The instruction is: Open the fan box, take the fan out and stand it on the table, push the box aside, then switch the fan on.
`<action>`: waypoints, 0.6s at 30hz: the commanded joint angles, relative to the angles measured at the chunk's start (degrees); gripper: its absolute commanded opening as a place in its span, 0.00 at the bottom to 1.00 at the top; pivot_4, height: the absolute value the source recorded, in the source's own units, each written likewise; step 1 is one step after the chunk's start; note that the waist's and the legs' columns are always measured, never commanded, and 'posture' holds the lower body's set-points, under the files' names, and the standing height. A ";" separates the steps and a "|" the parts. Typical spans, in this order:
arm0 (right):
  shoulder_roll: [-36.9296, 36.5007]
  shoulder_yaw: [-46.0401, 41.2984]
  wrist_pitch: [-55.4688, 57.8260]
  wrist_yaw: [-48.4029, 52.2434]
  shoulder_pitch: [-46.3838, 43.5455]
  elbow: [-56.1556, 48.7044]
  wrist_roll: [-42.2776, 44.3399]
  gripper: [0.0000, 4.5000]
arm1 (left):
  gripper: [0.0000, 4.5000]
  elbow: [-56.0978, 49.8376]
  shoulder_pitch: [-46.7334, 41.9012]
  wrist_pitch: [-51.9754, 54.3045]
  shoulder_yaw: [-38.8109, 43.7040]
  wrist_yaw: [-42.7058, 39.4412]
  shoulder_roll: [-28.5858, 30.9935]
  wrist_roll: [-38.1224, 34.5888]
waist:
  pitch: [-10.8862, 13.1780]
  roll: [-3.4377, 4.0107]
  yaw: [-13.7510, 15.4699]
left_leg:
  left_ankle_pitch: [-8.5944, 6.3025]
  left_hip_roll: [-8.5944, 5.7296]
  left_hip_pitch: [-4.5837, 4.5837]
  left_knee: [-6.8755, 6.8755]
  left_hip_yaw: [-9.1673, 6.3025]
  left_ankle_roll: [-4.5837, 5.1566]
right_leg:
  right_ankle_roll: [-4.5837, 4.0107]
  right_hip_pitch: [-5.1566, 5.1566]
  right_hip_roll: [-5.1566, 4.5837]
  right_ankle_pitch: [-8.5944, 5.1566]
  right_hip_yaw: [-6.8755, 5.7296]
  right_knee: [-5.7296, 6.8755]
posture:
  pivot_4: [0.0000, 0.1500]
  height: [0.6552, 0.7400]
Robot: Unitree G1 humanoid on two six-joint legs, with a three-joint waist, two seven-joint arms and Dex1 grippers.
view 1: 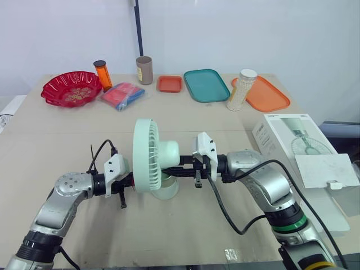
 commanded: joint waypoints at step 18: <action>0.53 2.06 1.03 -0.69 0.00 0.01 -1.40 0.09 | 0.00 -4.72 0.06 -0.71 -2.71 -0.57 -2.14 -0.74 | -0.09 0.16 0.03 | 0.00 -0.02 0.05 0.00 -0.02 0.00 | 0.03 0.07 -0.01 -0.02 0.00 -0.01 | 1.00 1.00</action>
